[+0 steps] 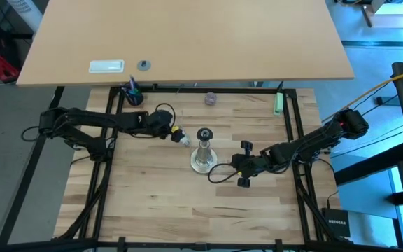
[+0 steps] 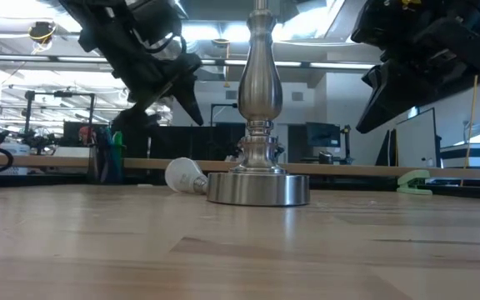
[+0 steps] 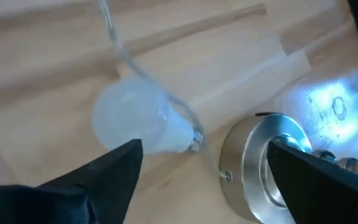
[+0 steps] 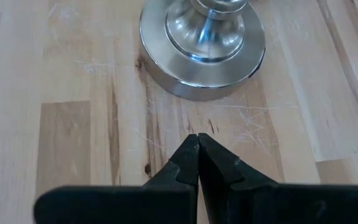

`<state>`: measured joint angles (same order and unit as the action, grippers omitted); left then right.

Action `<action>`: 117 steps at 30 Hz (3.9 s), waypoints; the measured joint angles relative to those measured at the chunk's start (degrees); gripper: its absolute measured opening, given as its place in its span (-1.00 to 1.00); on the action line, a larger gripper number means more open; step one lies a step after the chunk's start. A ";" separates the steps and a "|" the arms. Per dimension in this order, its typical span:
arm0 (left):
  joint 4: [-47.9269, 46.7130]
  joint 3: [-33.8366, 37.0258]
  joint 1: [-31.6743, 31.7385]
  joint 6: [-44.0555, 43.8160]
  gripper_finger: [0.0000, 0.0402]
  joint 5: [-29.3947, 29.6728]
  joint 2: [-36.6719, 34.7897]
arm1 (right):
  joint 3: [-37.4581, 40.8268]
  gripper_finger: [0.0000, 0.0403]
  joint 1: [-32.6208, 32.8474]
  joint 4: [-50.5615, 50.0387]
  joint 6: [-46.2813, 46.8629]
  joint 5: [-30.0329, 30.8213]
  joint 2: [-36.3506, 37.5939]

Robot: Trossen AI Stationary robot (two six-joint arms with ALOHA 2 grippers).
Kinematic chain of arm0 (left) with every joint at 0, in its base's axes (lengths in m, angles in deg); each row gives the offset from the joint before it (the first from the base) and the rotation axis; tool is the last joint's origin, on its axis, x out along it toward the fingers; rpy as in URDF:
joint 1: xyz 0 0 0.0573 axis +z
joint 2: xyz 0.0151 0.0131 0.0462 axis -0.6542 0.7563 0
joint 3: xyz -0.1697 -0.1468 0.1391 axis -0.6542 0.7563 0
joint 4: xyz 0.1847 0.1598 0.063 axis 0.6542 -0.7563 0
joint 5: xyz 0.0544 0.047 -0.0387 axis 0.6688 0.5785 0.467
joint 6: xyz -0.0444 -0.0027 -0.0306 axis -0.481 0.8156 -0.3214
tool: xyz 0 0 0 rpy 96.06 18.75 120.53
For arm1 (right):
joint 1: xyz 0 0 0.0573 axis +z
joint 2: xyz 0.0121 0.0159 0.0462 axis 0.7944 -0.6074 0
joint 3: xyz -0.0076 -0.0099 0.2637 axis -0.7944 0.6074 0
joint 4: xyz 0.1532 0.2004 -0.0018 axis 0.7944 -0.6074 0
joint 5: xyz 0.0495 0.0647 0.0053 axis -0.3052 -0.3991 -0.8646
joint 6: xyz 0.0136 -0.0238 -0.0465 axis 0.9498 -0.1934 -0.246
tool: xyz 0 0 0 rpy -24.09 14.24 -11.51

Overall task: Screw lightbulb
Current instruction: Insert the lightbulb into the silver lamp

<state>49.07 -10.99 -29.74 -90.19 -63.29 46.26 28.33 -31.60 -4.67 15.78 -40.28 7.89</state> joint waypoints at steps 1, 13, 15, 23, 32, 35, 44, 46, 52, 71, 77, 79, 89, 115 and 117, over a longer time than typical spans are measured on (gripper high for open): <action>-0.24 0.01 -1.15 -1.90 0.68 1.48 0.42 | 0.00 -0.95 0.00 0.01 0.00 0.00 0.00; 1.15 0.12 -6.42 -10.15 0.63 16.70 9.89 | 0.00 -0.95 0.00 0.09 -0.02 -0.02 0.00; 2.69 0.14 -5.79 -9.56 0.63 16.93 11.35 | 0.00 -0.95 0.00 0.04 0.00 -0.04 0.00; 15.66 0.10 -0.89 10.12 0.63 17.19 12.44 | 0.00 -0.95 0.00 0.09 -0.04 -0.07 0.00; 4.44 -2.77 -2.13 8.40 0.63 10.20 8.44 | 0.00 -0.95 0.00 0.07 -0.85 -0.09 0.00; -4.52 -4.74 -5.67 4.91 0.63 11.34 7.30 | -0.02 -0.95 0.00 0.04 -0.87 -0.09 0.00; -12.32 -10.80 -20.65 13.56 0.63 11.49 4.45 | -0.02 -0.95 0.00 0.87 -2.30 -0.08 0.00; -12.97 -10.80 -21.92 16.56 0.63 11.73 5.75 | -0.02 -0.95 0.00 1.51 -2.51 -0.09 0.00; -12.59 -10.79 -21.30 18.98 0.63 7.46 12.53 | -0.02 -0.95 0.00 1.68 -2.49 -0.55 0.00; -24.39 -14.84 -19.84 15.37 0.63 0.08 12.96 | -0.02 -0.95 0.00 1.70 -2.47 -0.52 0.00; -27.47 -20.39 -27.12 11.39 0.63 0.30 12.23 | -0.02 -0.95 0.00 1.70 -2.51 -0.52 0.00; -29.00 -19.76 -30.20 8.46 0.63 0.18 13.00 | -0.02 -0.95 0.00 1.70 -2.51 -0.52 0.00; -43.84 -19.57 -38.02 -1.06 0.63 15.29 17.79 | -0.02 -0.95 0.00 1.66 -2.54 -0.46 0.02; -44.48 -19.62 -35.59 -25.76 0.63 9.88 11.59 | -0.02 -0.95 0.00 0.90 -2.47 -1.91 0.02; -44.25 -17.97 -36.65 -29.38 0.63 9.24 12.63 | -0.02 -0.95 0.00 0.90 -2.46 -2.05 0.02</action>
<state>4.82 -28.96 -66.39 -119.57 -54.05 58.88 28.30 -31.60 -3.77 13.33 -42.33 7.91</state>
